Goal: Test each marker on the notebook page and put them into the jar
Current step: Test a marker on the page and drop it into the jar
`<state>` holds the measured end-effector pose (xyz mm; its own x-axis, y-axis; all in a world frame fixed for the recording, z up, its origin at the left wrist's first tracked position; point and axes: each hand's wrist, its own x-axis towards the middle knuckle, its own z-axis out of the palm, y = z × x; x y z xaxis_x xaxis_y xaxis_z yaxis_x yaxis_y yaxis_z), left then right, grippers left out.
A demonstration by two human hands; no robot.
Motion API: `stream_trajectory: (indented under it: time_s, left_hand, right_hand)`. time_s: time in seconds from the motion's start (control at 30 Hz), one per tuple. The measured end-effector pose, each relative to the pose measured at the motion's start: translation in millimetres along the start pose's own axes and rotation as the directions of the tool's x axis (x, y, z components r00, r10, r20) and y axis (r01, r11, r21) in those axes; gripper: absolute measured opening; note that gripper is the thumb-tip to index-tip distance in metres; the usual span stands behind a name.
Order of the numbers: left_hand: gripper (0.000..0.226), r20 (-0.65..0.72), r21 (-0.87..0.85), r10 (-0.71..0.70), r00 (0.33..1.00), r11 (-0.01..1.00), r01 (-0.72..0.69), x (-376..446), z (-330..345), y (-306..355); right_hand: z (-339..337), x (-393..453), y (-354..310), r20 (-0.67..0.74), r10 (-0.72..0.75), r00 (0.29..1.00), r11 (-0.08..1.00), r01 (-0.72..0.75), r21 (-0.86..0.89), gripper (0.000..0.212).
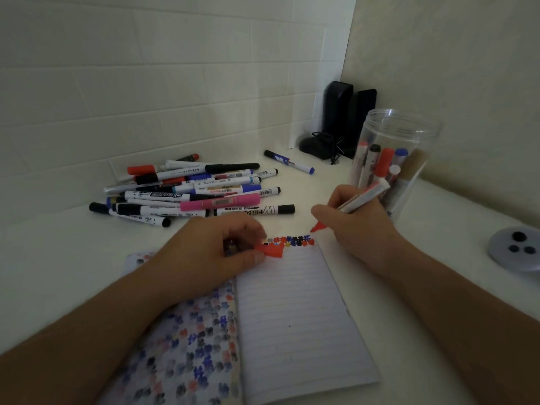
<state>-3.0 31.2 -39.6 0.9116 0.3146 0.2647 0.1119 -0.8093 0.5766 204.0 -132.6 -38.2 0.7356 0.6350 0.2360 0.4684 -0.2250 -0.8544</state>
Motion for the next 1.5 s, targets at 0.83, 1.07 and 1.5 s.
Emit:
stream_trajectory:
  time_s: [0.83, 1.07, 1.5]
  left_hand:
    - [0.025, -0.17, -0.142, -0.071, 0.983, 0.989, 0.047, 1, -1, 7]
    - [0.031, -0.296, -0.176, -0.064, 0.953, 0.984, 0.011, 1, -1, 12]
    - [0.038, -0.325, -0.087, -0.007, 0.946, 0.996, -0.023, 3, 0, 7]
  right_hand:
    - [2, -23, -23, 0.546, -0.052, 0.836, 0.761, -0.321, 0.564, 0.04]
    - [13, -27, -26, 0.513, -0.083, 0.854, 0.704, -0.314, 0.637, 0.036]
    - [17, -33, -31, 0.403, -0.123, 0.907, 0.852, -0.112, 0.511, 0.025]
